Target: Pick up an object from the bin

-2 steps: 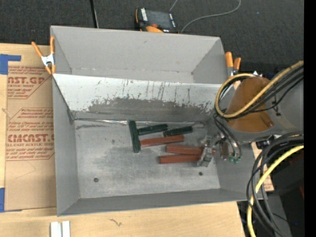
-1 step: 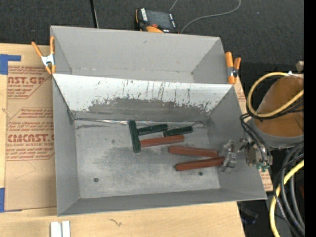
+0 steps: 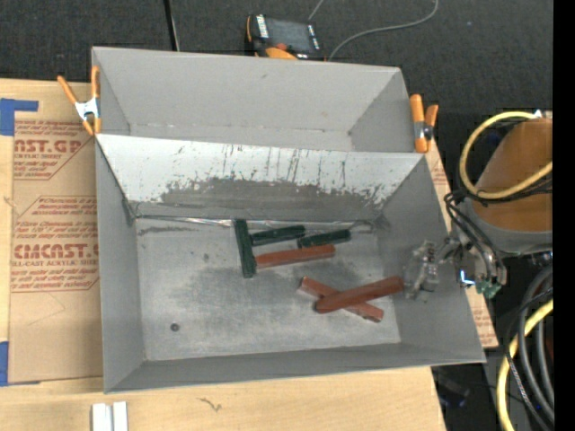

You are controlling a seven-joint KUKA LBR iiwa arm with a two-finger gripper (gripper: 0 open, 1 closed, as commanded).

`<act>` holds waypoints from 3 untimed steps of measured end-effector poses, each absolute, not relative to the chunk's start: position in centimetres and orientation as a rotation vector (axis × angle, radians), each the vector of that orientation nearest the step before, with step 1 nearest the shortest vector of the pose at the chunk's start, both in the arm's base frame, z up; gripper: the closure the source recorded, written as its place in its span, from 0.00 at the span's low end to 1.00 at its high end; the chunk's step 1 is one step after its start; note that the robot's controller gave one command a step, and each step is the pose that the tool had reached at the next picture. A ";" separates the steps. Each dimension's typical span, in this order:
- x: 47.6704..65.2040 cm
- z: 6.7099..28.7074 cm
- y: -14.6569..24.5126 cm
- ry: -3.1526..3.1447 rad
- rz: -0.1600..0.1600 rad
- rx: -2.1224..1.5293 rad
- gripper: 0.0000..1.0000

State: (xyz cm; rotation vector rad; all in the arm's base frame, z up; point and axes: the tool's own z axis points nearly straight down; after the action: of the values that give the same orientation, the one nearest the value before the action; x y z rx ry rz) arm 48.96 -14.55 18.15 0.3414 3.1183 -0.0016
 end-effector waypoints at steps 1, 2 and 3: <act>48.9 18.0 -14.5 3.121 -0.001 0.342 0.00; 50.6 6.6 -10.8 3.146 0.004 -0.032 0.00; 50.7 6.9 -10.9 3.142 0.001 -0.029 1.00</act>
Offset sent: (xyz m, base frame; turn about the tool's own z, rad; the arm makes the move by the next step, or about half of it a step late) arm 0.0000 0.0000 0.0000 0.0000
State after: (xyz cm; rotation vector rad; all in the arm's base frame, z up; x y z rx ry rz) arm 50.65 -10.92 6.92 -0.0292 3.1421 0.0007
